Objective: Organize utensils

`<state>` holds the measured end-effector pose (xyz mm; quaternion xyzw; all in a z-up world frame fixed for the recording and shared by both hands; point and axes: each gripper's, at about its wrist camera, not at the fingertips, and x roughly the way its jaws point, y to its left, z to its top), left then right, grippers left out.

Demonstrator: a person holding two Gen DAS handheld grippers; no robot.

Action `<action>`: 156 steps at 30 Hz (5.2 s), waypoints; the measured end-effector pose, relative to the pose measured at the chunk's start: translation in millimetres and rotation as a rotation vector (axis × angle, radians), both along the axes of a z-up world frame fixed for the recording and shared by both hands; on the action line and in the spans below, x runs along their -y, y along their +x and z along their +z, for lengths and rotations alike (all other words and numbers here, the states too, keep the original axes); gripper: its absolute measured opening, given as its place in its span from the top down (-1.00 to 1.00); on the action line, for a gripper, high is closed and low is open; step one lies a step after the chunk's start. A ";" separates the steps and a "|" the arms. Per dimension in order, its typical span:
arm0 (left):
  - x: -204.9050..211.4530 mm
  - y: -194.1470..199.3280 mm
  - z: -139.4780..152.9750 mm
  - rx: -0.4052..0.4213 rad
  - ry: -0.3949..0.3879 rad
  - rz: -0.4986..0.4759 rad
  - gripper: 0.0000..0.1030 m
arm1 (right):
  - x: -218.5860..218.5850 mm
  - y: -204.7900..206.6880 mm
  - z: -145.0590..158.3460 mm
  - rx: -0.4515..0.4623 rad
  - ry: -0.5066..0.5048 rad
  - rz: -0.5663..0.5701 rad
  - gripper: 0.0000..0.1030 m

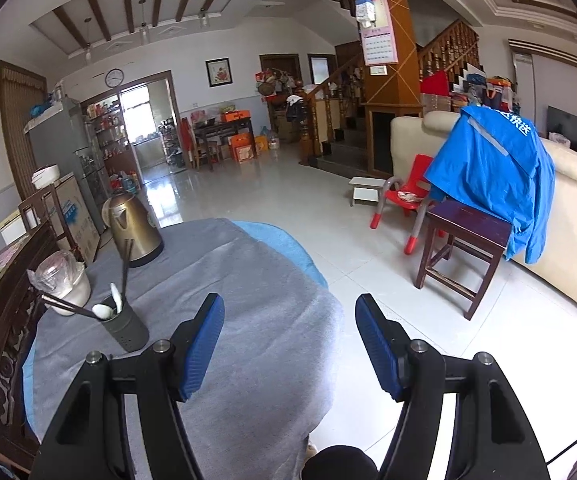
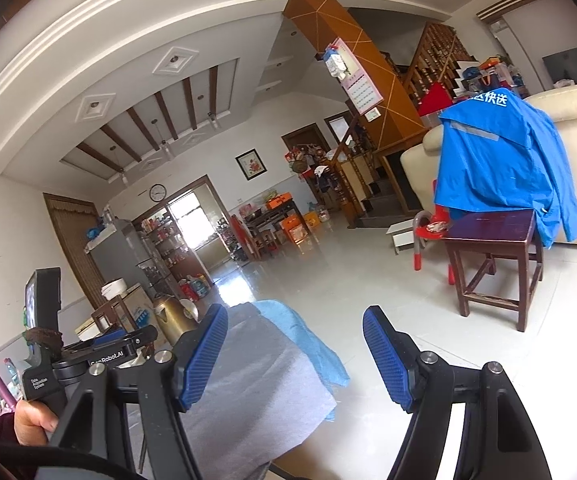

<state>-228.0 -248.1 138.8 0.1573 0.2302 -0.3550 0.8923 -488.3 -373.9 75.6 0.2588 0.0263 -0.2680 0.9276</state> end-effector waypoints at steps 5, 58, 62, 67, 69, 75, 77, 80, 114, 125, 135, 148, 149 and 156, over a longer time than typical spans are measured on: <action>-17.3 5.8 4.1 0.002 -0.024 0.025 -0.34 | -7.4 7.5 6.3 0.011 -0.014 0.026 -0.44; -97.3 55.3 -1.9 -0.020 -0.084 0.227 -0.34 | -52.6 68.2 19.6 -0.003 -0.080 0.176 -0.44; -95.3 56.2 -6.7 -0.015 -0.074 0.215 -0.34 | -56.9 71.7 21.0 -0.004 -0.097 0.181 -0.44; -93.9 66.6 -17.5 -0.051 -0.061 0.210 -0.34 | -57.7 78.1 18.0 -0.016 -0.079 0.186 -0.44; -93.5 70.8 -20.3 -0.065 -0.063 0.210 -0.34 | -58.7 80.1 17.3 -0.025 -0.081 0.185 -0.44; -95.8 79.8 -26.5 -0.084 -0.072 0.190 -0.34 | -65.1 89.3 18.2 -0.051 -0.081 0.176 -0.44; -100.1 84.1 -28.3 -0.095 -0.082 0.188 -0.34 | -67.4 94.1 18.5 -0.058 -0.077 0.176 -0.44; -111.0 91.9 -31.7 -0.105 -0.095 0.194 -0.34 | -74.8 104.4 18.2 -0.086 -0.095 0.177 -0.44; -335.7 276.3 -176.0 -0.357 -0.008 0.525 -0.34 | -227.3 535.1 -175.6 -0.658 0.207 0.794 0.41; -345.9 290.9 -193.0 -0.413 0.004 0.545 -0.34 | -241.5 586.1 -217.6 -0.772 0.153 0.792 0.53; -348.5 289.2 -188.3 -0.416 -0.007 0.552 -0.34 | -262.5 595.0 -211.2 -0.850 0.044 0.810 0.74; -291.0 312.3 -188.3 -0.501 0.008 0.398 -0.34 | -198.2 572.5 -215.0 -0.845 0.115 0.679 0.87; -284.3 314.7 -190.5 -0.508 0.009 0.390 -0.34 | -189.4 569.9 -213.7 -0.843 0.113 0.647 0.87; -230.4 352.6 -218.2 -0.572 0.054 0.329 -0.34 | -128.5 554.6 -215.2 -0.754 0.281 0.578 0.87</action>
